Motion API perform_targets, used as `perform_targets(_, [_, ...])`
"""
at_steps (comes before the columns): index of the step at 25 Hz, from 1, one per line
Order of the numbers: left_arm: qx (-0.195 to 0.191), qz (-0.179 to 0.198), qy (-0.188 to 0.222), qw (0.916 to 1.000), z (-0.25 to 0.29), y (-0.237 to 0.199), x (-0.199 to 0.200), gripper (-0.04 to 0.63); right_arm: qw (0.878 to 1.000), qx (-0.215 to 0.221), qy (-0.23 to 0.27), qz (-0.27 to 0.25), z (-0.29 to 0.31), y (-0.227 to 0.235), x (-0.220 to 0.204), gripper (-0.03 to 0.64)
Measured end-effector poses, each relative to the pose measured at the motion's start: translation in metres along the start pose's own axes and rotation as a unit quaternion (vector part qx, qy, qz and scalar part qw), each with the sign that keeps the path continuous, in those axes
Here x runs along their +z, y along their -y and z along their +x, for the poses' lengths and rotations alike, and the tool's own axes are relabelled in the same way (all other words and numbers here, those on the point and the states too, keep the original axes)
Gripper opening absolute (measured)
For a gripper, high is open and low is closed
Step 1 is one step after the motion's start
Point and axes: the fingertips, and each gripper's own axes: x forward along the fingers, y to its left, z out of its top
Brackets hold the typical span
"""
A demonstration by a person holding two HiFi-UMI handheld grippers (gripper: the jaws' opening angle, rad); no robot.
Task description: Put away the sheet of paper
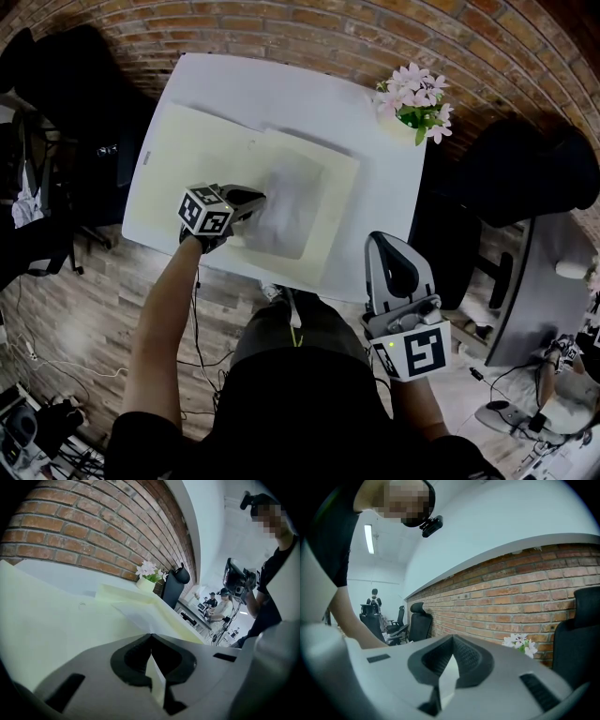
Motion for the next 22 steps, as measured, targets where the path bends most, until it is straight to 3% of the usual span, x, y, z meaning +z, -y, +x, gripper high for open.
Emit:
perform_targets(12, [0.013,0.015,-0.042,0.9989,0.010,0.003,-0.007,0.026,1.000,0.003,-0.003,0.010,-0.001,0.012,-0.004,0.014])
perform_targets(20, [0.043,-0.010,-0.035,0.9984,-0.010,-0.009,-0.006,0.028,1.000,0.024,0.012,0.011,0.007,0.013,0.000,0.014])
perform_targets(21, [0.047,-0.016,-0.033,0.9982,-0.013,-0.010,-0.006,0.035,0.999,0.027,0.014,0.011,0.008,0.012,0.001,0.014])
perform_targets(22, [0.055,-0.021,-0.032,0.9978,-0.015,-0.013,-0.007,0.113,0.999,0.031,0.016,0.011,0.010,0.012,0.002,0.014])
